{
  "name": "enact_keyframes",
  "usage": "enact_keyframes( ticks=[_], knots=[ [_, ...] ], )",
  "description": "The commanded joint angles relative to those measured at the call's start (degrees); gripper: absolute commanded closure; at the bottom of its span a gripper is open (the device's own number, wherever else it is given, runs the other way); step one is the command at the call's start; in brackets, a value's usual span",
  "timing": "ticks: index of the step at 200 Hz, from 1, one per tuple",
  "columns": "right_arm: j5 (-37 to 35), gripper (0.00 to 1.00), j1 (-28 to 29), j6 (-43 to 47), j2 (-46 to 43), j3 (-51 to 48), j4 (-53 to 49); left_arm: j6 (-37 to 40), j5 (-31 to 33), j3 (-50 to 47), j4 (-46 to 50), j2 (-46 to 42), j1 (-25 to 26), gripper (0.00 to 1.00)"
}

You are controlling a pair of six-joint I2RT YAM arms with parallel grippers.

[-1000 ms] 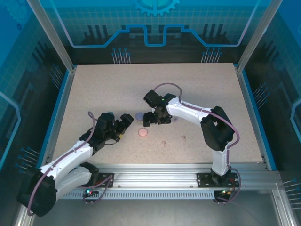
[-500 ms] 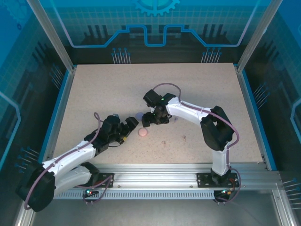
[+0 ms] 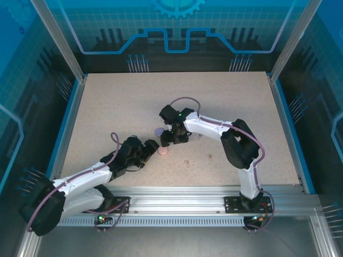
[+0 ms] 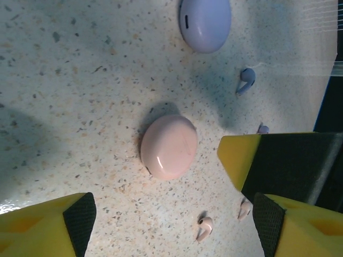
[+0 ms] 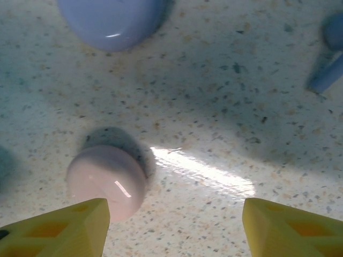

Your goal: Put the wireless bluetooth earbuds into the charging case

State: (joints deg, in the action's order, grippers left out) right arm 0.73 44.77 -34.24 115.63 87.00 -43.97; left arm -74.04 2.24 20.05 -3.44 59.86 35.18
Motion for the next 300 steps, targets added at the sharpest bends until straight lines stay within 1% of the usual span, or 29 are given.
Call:
enact_keyframes(
  ticks=[1,16,69,99,123,172,221,255,300],
  knots=[
    [1.8,0.34,-1.0,-0.6,0.7,-1.1,0.8,-1.1,2.8,-0.9,-2.8,0.8,0.5,0.25],
    [2.9,0.35,-1.3,-0.4,1.2,-0.8,0.9,-1.2,2.9,-1.2,-4.0,1.8,0.5,0.28],
    [6.5,0.36,-1.8,0.2,2.5,-0.7,1.6,-0.7,2.1,-0.9,-9.5,8.4,0.8,0.28],
    [7.4,0.36,-2.1,0.4,3.3,-0.8,1.7,-0.5,2.2,-0.8,-12.0,10.9,1.8,0.34],
    [7.8,0.37,-2.1,0.4,3.5,-1.2,1.9,-0.6,2.8,-0.8,-12.3,11.7,2.3,0.43],
    [7.6,0.37,-2.4,0.4,4.2,-1.5,1.9,-0.7,2.6,-0.4,-13.0,13.1,2.8,0.48],
    [7.4,0.36,-2.7,0.0,4.7,-1.8,1.9,-1.3,2.9,-0.1,-12.5,14.5,3.8,0.48],
    [7.3,0.36,-2.7,-0.1,4.8,-2.0,1.7,-1.2,2.5,0.2,-14.4,16.8,4.1,0.49],
    [7.2,0.36,-2.7,-0.3,5.0,-2.4,1.7,-0.6,2.0,0.9,-16.9,19.9,4.3,0.52]
  ],
)
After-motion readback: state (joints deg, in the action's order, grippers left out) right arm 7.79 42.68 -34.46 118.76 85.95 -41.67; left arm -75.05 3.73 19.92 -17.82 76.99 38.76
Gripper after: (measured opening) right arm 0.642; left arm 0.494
